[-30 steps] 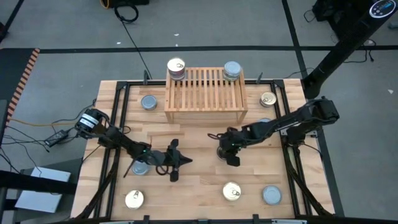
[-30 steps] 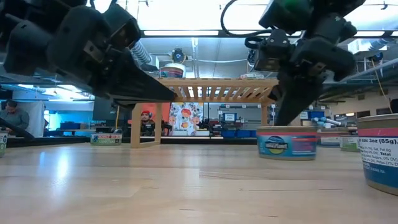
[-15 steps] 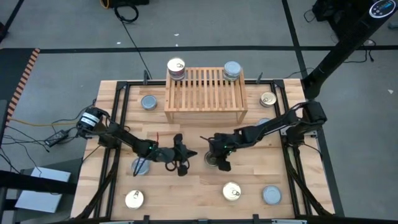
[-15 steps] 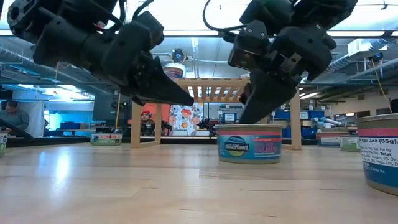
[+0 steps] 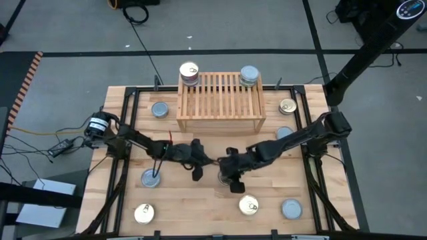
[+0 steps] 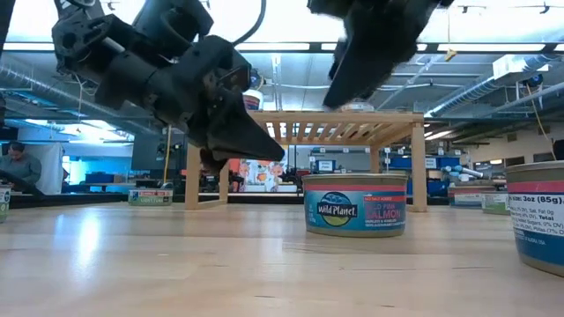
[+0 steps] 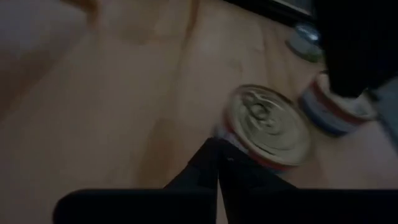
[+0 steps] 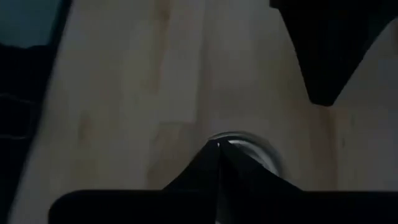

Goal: Stack canned seafood by type on shelf
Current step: Put the blue pink tuna can on the shelf

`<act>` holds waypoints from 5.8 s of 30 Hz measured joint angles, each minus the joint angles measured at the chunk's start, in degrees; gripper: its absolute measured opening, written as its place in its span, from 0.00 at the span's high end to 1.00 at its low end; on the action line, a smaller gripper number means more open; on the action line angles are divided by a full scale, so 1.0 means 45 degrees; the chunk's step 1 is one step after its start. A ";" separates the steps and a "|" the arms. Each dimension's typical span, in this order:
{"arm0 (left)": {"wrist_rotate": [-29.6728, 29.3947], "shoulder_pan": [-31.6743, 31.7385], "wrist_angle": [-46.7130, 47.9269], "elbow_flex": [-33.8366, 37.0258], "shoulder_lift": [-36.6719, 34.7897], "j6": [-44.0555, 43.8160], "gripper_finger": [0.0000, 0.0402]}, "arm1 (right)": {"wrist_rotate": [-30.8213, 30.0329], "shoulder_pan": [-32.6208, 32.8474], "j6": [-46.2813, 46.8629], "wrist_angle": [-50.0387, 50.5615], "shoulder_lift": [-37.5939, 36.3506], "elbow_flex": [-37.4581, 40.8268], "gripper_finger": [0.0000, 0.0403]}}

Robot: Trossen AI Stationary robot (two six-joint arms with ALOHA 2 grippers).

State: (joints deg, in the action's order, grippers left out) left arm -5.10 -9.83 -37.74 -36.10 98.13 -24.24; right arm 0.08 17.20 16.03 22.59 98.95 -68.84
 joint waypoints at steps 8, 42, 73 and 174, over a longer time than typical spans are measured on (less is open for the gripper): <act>0.0843 0.0089 -0.0005 0.0000 0.0000 -0.0825 0.77 | -0.1825 0.1699 0.1331 0.1072 0.0070 0.0100 0.98; 0.1529 0.0104 0.7262 -0.5183 0.1827 -0.1820 0.61 | -0.4259 0.2392 0.1402 0.0238 0.0079 0.1889 0.75; 0.1595 0.0266 0.9005 -0.5974 0.1994 0.0309 0.99 | -0.4565 0.2421 0.1062 0.0238 0.0069 0.1884 0.77; -0.0181 0.0216 1.3002 -0.7951 0.1394 0.4646 0.73 | -0.5918 0.3106 0.2832 0.0709 -0.0082 0.1894 0.77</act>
State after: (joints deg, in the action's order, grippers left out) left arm -5.91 -8.86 20.78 -71.88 104.40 -3.33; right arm -26.55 31.18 28.77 25.78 98.59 -60.31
